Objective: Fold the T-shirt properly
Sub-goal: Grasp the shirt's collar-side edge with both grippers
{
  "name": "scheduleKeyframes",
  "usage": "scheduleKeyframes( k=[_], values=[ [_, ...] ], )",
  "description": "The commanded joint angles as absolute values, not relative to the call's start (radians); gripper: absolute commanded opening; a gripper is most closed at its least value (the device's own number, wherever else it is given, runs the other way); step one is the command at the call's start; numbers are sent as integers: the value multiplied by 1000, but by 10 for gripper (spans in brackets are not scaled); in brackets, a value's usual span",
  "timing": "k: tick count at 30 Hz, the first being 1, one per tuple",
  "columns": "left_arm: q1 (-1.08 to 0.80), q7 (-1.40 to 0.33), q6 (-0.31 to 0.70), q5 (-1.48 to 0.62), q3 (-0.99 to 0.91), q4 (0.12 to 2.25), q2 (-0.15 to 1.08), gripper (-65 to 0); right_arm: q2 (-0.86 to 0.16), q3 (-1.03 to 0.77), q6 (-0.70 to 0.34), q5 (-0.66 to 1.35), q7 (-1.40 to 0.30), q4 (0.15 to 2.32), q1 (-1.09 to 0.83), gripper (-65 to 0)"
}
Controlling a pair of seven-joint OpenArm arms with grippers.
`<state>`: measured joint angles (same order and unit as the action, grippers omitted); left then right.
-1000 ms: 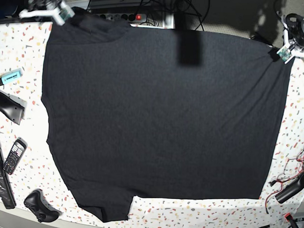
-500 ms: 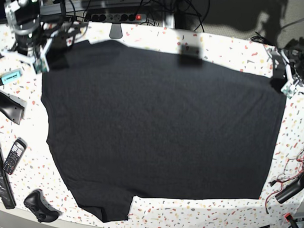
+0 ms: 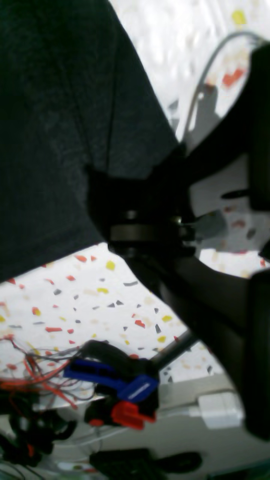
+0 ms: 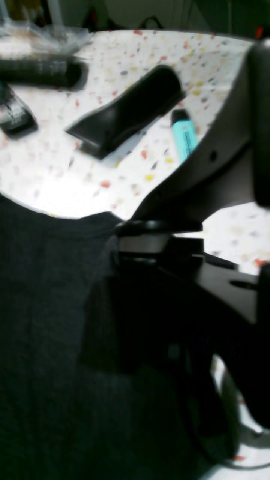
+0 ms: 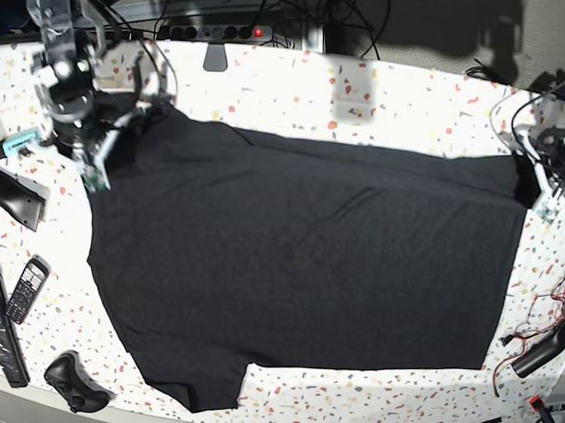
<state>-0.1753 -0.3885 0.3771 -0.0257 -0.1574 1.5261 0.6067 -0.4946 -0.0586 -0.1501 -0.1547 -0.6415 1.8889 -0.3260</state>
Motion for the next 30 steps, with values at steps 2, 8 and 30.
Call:
scheduleKeyframes(
  k=[2, 8, 30],
  values=[
    [-141, -345, 371, -28, -169, 1507, 626, -650, -495, -64, -168, -171, -616, 1864, -267, -650],
    [-83, -313, 372, -27, -161, 1435, 627, -650, -476, -64, -202, -126, -609, 1791, -186, -650],
    [-47, -215, 473, -54, -154, 1400, 626, -650, -477, -65, -203, -127, -602, 1581, -19, -650]
  ],
)
